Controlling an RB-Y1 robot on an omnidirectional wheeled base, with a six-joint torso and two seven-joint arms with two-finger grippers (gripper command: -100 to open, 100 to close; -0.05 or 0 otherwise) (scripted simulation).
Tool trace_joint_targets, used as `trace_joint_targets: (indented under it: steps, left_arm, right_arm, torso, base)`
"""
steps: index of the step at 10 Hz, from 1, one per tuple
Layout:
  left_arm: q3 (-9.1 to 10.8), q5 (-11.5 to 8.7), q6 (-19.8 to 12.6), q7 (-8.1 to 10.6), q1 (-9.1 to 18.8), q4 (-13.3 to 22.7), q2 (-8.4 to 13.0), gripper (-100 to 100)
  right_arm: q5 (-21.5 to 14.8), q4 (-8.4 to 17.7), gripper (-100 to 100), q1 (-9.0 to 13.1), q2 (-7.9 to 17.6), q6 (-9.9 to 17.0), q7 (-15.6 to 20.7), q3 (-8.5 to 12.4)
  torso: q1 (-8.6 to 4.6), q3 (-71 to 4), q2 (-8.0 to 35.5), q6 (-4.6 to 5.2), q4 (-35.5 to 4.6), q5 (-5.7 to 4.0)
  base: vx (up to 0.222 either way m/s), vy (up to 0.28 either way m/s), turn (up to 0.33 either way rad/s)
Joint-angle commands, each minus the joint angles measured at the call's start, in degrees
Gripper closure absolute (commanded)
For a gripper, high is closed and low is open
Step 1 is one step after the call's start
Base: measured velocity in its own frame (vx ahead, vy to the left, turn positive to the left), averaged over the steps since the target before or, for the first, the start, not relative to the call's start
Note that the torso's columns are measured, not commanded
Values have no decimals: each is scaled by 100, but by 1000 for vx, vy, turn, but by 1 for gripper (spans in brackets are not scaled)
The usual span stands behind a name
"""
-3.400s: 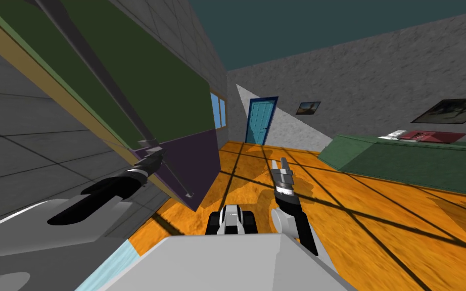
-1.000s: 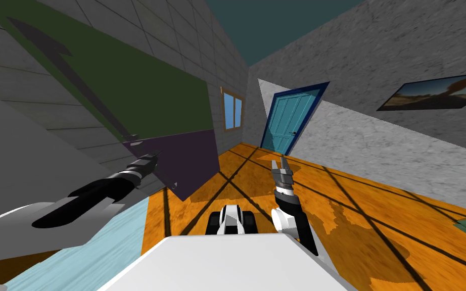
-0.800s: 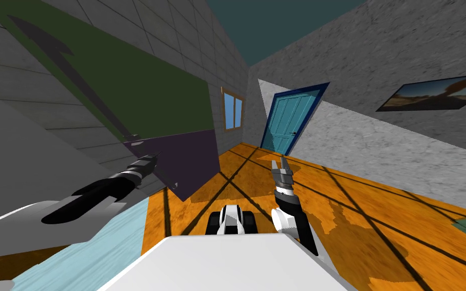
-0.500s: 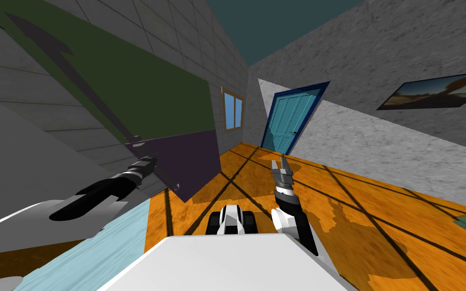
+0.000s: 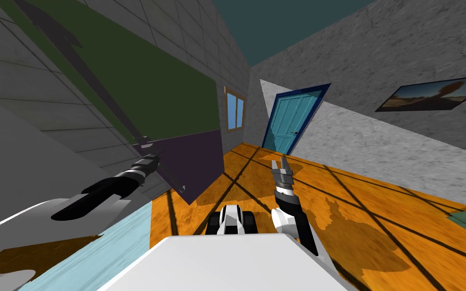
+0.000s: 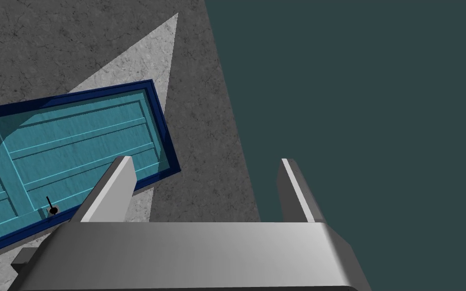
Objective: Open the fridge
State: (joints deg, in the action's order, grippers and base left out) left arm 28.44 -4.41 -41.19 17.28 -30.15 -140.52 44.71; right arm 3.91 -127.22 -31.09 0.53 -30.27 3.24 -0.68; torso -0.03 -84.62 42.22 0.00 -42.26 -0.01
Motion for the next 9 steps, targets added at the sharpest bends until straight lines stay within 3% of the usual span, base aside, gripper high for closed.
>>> trace_joint_targets:
  steps: [1, 4, 7, 8, 9]
  left_arm:
    - [-3, -6, 99, -9, 64, -57, 58, -100]
    - [3, -6, 212, -16, 106, -55, 122, -100]
    - [-1, -10, 160, -4, 122, -52, 111, -100]
    - [3, -12, 152, -1, 121, -50, 111, 100]
    - [59, 184, -25, 279, -46, -60, 189, 100]
  right_arm:
    - [0, 0, 0, 1, 0, 0, 0, 0]
    - [0, 0, 0, 0, 0, 0, 0, 0]
    - [0, 0, 0, 0, -2, 0, 0, -2]
    - [0, 0, 0, 0, -2, 0, 0, -2]
    - [0, 0, 0, 1, -3, 0, 0, -2]
  torso:
    - [7, 10, 16, 1, -4, 2]
    - [-7, -4, -7, 1, 2, -2]
    - [-36, 0, -4, 1, 0, -12]
    - [-24, -1, 0, 7, 1, -7]
    - [-20, 4, 7, 14, -4, -7]
  base:
    - [5, 266, -40]
    - [48, 226, -38]
    - [45, 62, -14]
    - [1, 7, 24]
    - [16, -133, -24]
